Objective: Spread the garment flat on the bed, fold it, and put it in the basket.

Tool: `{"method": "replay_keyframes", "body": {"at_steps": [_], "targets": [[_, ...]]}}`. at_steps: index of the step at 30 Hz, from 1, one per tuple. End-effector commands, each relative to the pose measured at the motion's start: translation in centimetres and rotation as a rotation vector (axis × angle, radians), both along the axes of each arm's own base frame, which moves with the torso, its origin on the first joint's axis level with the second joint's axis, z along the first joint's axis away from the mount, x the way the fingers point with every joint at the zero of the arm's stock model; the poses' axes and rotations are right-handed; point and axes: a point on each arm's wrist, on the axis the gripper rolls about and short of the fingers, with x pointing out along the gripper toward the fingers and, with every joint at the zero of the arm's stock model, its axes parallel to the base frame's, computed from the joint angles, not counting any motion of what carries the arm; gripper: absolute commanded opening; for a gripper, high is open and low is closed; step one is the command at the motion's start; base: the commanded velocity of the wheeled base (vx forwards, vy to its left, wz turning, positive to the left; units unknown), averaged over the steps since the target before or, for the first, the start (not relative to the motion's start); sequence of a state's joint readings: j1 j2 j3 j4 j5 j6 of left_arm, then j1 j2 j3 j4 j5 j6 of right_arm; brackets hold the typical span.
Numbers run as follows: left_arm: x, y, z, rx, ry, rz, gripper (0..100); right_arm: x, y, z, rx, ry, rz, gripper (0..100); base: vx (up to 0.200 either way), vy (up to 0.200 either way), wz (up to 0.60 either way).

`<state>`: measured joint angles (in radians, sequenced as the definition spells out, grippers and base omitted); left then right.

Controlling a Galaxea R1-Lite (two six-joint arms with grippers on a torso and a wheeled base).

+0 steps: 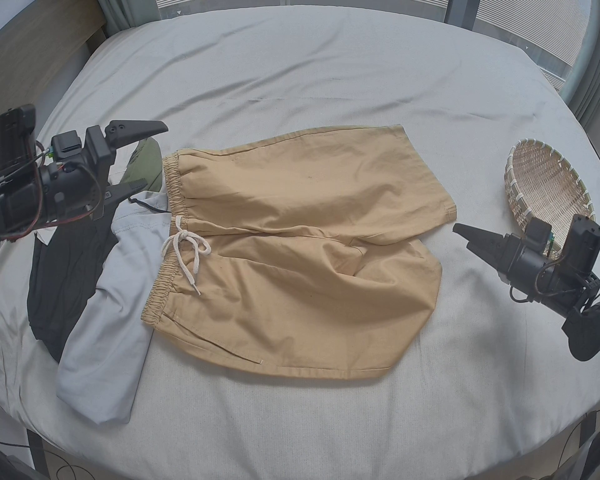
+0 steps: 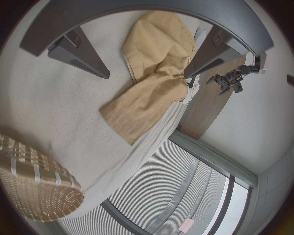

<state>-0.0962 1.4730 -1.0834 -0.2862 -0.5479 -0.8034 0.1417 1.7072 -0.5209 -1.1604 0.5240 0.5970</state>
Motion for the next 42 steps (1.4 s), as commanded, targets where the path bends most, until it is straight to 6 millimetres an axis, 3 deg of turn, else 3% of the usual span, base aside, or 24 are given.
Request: {"method": "replay_keyframes", "body": {"at_steps": [1,8,13,14,20,26,28,30,42], "targets": [[-4.2,0.2,0.9,-0.007,-0.058,-0.034,100,0.9,1.4,-2.3,-0.024,0.067,0.041,100,0.000,0.000,0.00],[-6.6,0.1,1.0,-0.010,-0.082,-0.054,100,2.7,2.5,-2.3,-0.031,0.039,0.063,100,0.000,0.000,0.00],[-7.2,0.1,0.8,-0.010,-0.083,-0.059,100,3.4,3.2,-2.8,-0.033,0.048,0.077,100,0.000,0.000,0.00],[-7.2,0.1,0.7,-0.010,-0.082,-0.059,100,3.5,3.2,-2.9,-0.034,0.052,0.077,0,0.000,0.000,0.00],[-7.2,0.1,0.2,-0.008,-0.065,-0.055,100,3.3,3.4,-3.1,-0.035,0.058,0.083,0,0.000,0.000,0.00],[-7.1,0.1,-0.3,-0.013,-0.091,-0.052,100,-0.2,2.3,-0.7,-0.025,0.002,0.071,0,0.000,0.000,0.00],[-7.1,0.1,-0.3,-0.013,-0.091,-0.052,100,-0.3,2.2,-0.6,-0.025,0.000,0.071,0,0.000,0.000,0.00],[-6.9,0.1,-0.6,-0.015,-0.099,-0.051,100,-3.0,1.3,0.1,-0.027,-0.013,0.058,0,0.000,0.000,0.00],[-6.9,0.2,-0.6,-0.017,-0.110,-0.048,100,-5.1,-0.8,-0.2,-0.076,-0.031,-0.035,0,0.000,0.000,0.00]]}}
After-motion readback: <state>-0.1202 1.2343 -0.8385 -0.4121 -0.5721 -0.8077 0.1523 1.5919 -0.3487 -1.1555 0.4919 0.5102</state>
